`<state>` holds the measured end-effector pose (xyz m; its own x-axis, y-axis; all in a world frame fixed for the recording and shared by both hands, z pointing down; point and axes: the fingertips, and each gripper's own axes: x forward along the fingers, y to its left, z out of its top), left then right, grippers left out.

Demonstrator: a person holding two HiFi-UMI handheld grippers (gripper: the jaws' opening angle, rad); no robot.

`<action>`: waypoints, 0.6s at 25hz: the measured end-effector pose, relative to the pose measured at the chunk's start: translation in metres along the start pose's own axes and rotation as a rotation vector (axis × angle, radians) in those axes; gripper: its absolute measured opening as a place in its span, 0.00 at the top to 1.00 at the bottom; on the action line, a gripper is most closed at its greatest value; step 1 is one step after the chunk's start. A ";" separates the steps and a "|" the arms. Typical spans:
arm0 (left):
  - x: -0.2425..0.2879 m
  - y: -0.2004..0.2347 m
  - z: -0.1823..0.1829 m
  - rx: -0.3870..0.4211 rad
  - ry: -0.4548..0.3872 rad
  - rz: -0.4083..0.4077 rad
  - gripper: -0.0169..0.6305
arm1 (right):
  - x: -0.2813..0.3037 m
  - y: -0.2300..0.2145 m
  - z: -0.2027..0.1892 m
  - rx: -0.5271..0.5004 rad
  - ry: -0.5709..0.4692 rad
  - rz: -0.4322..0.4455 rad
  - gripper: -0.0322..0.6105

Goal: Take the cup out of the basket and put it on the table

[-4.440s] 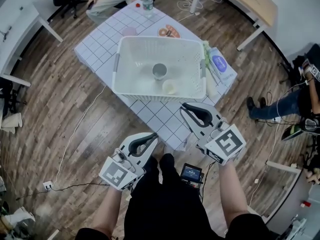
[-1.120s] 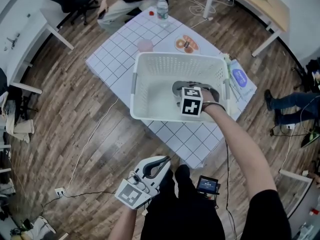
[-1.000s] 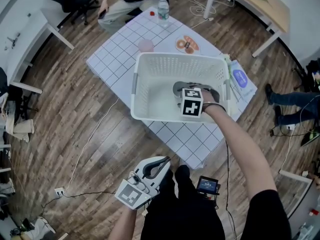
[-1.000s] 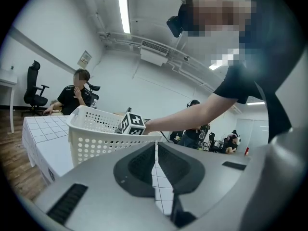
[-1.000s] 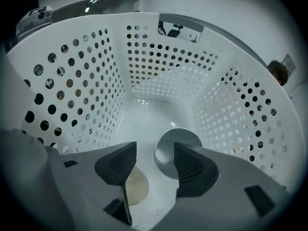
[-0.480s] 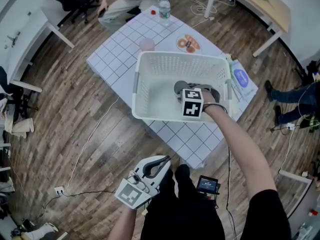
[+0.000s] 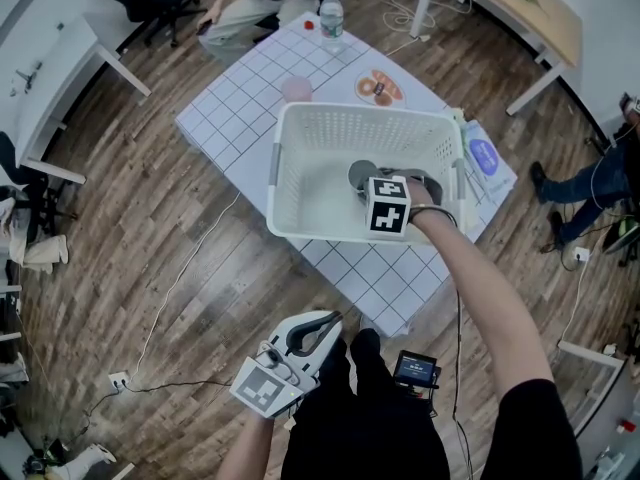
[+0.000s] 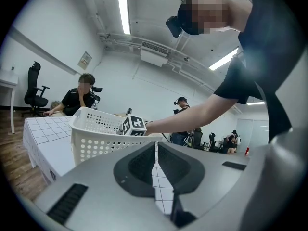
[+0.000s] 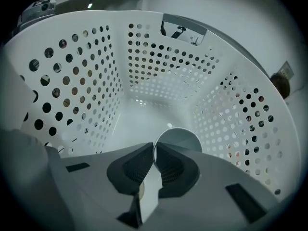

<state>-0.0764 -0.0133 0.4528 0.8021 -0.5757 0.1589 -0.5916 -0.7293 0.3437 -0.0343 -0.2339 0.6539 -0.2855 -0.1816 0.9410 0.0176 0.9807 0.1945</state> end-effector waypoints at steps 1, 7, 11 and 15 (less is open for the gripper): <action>0.000 0.000 0.000 -0.001 0.002 0.000 0.96 | 0.000 -0.001 0.000 0.000 0.000 -0.004 0.89; -0.002 -0.001 0.003 0.009 -0.012 0.004 0.96 | -0.006 -0.004 0.001 0.000 -0.010 -0.028 0.89; -0.003 -0.003 0.004 0.017 -0.013 0.002 0.96 | -0.018 -0.007 0.004 -0.007 -0.021 -0.046 0.89; -0.002 -0.007 0.007 0.029 -0.024 -0.003 0.96 | -0.036 -0.011 0.010 -0.005 -0.038 -0.071 0.89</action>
<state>-0.0747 -0.0097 0.4435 0.8016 -0.5822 0.1359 -0.5920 -0.7411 0.3167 -0.0343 -0.2376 0.6152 -0.3226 -0.2475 0.9136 0.0011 0.9651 0.2618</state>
